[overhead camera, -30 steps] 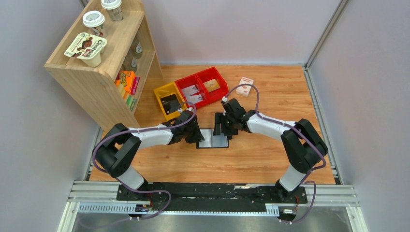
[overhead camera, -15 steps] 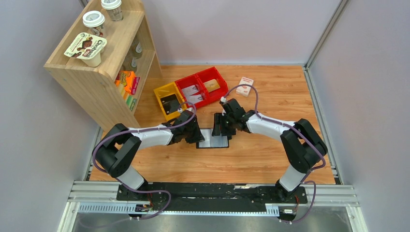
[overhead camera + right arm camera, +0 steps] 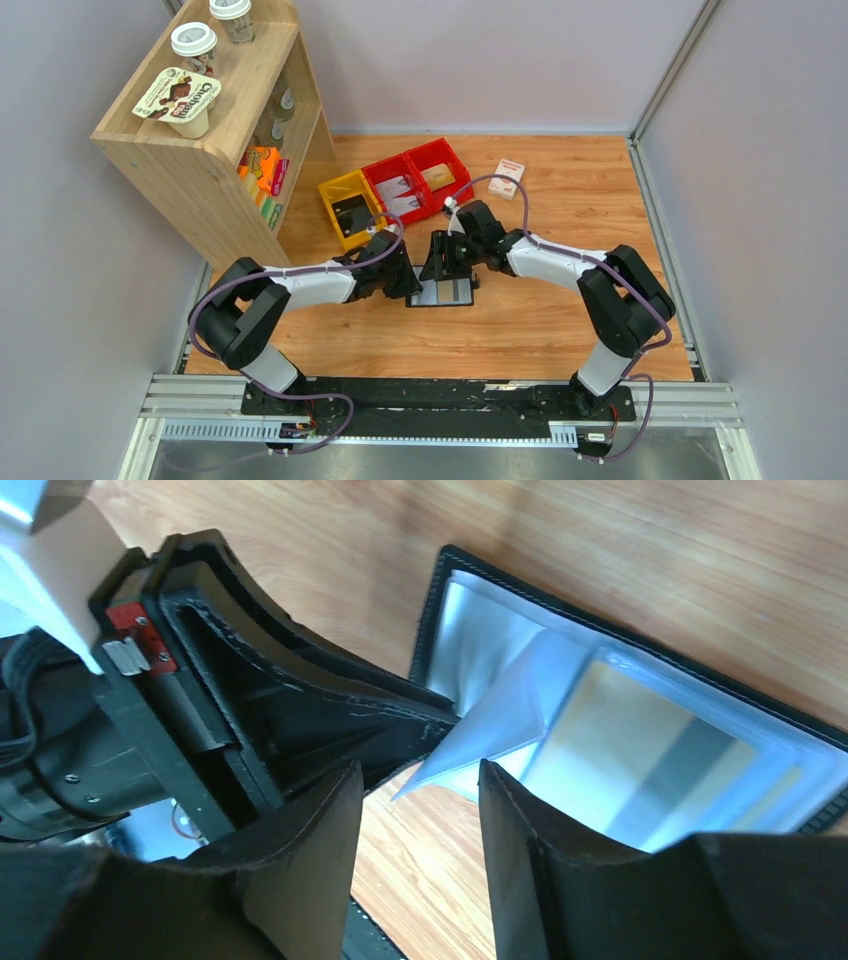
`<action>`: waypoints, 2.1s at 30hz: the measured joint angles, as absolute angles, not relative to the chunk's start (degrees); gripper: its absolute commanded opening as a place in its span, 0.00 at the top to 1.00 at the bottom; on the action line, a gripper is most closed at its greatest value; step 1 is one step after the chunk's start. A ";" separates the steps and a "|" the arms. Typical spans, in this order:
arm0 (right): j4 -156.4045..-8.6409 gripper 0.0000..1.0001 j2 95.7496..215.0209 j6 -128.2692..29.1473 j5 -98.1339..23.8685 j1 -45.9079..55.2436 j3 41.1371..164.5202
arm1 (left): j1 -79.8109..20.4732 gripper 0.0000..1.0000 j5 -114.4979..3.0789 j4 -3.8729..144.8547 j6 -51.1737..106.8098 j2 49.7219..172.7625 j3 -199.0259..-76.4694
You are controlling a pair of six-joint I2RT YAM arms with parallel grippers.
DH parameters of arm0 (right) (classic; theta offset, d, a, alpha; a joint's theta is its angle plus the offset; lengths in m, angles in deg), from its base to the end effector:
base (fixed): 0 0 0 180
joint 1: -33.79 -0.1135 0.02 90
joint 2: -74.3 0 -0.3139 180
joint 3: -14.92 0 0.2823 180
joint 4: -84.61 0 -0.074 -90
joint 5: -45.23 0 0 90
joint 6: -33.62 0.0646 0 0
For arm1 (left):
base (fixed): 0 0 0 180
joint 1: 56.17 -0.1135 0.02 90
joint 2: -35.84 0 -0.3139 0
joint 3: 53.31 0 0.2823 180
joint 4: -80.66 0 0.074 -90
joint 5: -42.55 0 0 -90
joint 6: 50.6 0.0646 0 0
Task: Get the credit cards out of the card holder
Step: Remove the credit card from the card holder.
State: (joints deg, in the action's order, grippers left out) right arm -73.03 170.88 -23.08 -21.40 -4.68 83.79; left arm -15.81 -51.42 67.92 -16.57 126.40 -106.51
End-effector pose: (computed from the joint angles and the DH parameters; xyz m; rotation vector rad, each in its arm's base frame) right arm 0.2905 0.2636 0.1918 -0.3161 2.6191 1.0010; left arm 0.2533 -0.2212 0.1499 -0.3233 2.6017 -0.7696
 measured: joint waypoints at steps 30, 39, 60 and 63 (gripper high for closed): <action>-75.39 0.71 174.20 -21.13 -22.25 -5.43 83.81 | -15.96 0.76 -47.92 65.36 -18.80 117.88 -105.30; -66.36 0.51 165.50 -25.09 -36.89 -5.41 84.75 | -15.98 0.76 -50.85 66.50 -18.82 123.71 -106.22; -61.97 0.45 170.88 -25.39 -40.11 -5.56 84.73 | -15.96 0.76 -51.48 66.98 -19.10 123.71 -104.28; -62.02 0.46 171.01 -25.42 -39.91 -5.56 84.73 | -15.98 0.77 -51.50 66.98 -19.10 123.71 -104.28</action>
State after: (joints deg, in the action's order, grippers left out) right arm -62.02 171.01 -25.42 -39.91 -5.56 84.73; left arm -15.98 -51.50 66.98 -19.10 123.71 -104.28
